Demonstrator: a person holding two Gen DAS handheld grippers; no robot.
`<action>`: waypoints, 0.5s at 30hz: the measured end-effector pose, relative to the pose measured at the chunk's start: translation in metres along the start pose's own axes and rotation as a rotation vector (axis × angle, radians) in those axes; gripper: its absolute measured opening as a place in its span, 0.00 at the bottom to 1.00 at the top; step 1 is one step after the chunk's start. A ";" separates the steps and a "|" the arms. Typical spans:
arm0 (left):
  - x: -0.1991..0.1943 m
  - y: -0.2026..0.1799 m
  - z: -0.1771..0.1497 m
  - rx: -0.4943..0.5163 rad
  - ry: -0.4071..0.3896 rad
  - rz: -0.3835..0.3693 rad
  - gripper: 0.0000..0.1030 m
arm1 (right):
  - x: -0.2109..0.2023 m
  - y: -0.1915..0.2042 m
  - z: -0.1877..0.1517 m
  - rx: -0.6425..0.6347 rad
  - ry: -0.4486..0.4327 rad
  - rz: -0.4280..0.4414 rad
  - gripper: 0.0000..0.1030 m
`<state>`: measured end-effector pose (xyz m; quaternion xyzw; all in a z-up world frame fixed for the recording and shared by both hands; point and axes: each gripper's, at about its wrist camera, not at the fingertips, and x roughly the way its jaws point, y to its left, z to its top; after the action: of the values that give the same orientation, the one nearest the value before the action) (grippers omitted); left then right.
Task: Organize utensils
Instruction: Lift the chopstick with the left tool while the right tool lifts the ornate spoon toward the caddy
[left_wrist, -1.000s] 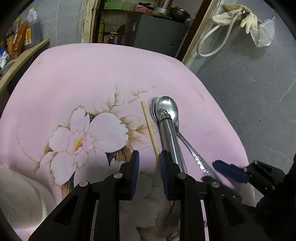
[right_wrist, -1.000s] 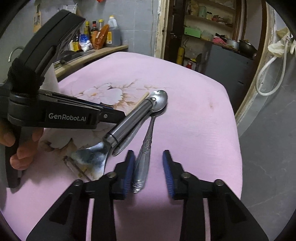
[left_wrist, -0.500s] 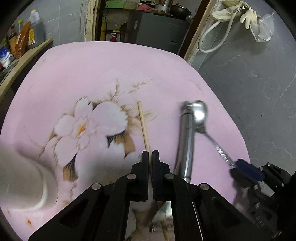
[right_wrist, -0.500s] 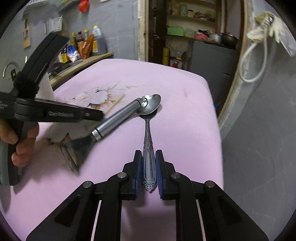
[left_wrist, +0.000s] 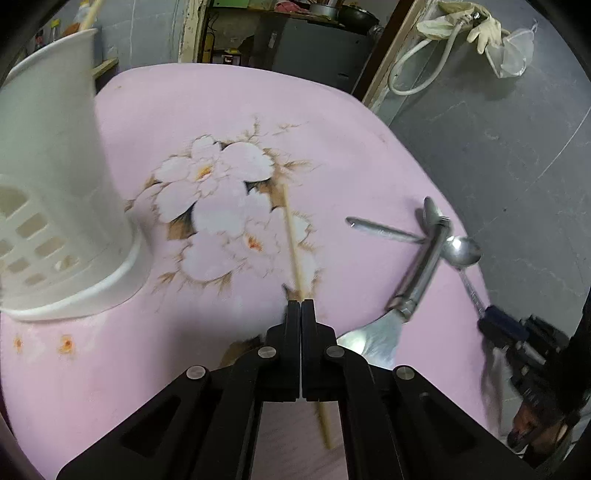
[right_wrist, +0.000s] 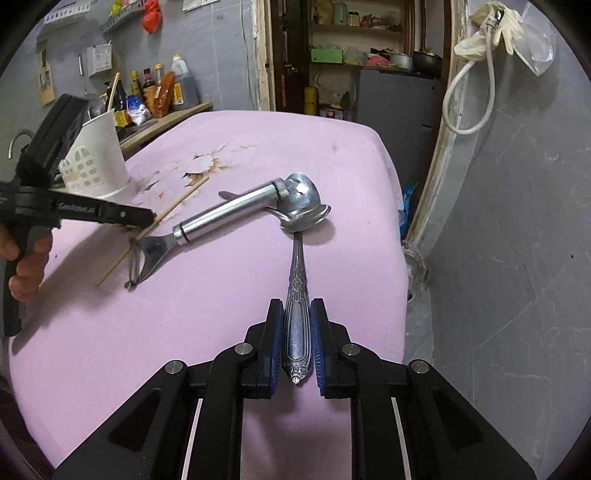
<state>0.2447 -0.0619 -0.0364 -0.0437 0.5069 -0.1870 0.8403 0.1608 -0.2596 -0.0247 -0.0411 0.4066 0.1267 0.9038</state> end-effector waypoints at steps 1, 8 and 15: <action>0.000 0.002 -0.001 0.005 0.004 0.003 0.00 | 0.000 -0.004 0.001 0.018 -0.003 0.017 0.14; -0.005 0.011 -0.001 -0.030 0.014 -0.065 0.00 | 0.008 -0.017 0.014 0.102 -0.031 0.072 0.27; 0.002 0.003 0.017 -0.002 -0.004 -0.075 0.00 | 0.011 -0.033 0.039 0.157 -0.083 0.084 0.43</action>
<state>0.2608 -0.0619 -0.0307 -0.0638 0.5037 -0.2176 0.8336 0.2049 -0.2823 -0.0080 0.0522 0.3789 0.1340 0.9142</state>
